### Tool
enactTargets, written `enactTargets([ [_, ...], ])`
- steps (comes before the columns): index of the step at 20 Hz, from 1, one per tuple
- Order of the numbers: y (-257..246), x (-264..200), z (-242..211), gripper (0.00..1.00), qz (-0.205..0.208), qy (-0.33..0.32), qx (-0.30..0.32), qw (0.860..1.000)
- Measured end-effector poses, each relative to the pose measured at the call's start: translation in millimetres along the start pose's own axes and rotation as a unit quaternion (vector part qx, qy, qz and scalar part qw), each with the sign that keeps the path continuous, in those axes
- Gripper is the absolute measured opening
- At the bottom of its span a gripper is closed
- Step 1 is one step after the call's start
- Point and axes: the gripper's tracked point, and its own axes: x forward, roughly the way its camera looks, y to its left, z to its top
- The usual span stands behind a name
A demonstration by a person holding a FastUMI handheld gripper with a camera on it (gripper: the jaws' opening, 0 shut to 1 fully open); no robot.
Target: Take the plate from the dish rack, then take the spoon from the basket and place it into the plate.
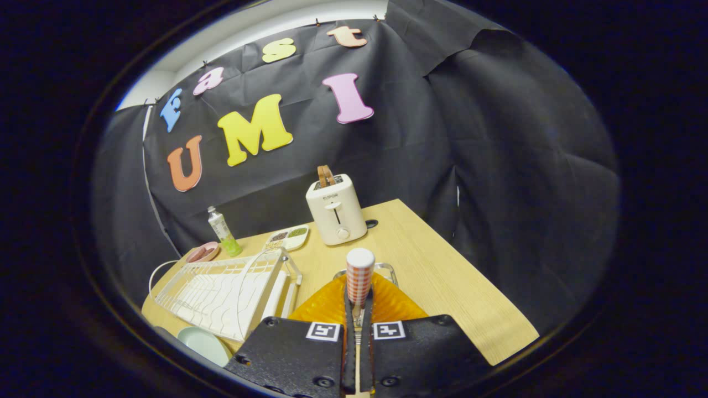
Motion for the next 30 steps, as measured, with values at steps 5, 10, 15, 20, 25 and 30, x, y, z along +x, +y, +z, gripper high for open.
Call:
enactTargets([
  [5, 4, -18, 50, 0.08, -0.04, -0.058, -0.028, 0.997],
  [10, 35, -58, 82, 0.08, -0.049, -0.103, -0.061, 0.992],
  [15, 92, -103, 82, 0.08, -0.015, -0.114, -0.07, 0.991],
  [20, 163, -140, 52, 0.08, 0.041, -0.097, -0.091, 0.99],
  [25, 216, -164, 12, 0.08, 0.087, -0.069, -0.11, 0.988],
  [30, 248, -172, -40, 0.08, 0.116, -0.038, -0.129, 0.984],
])
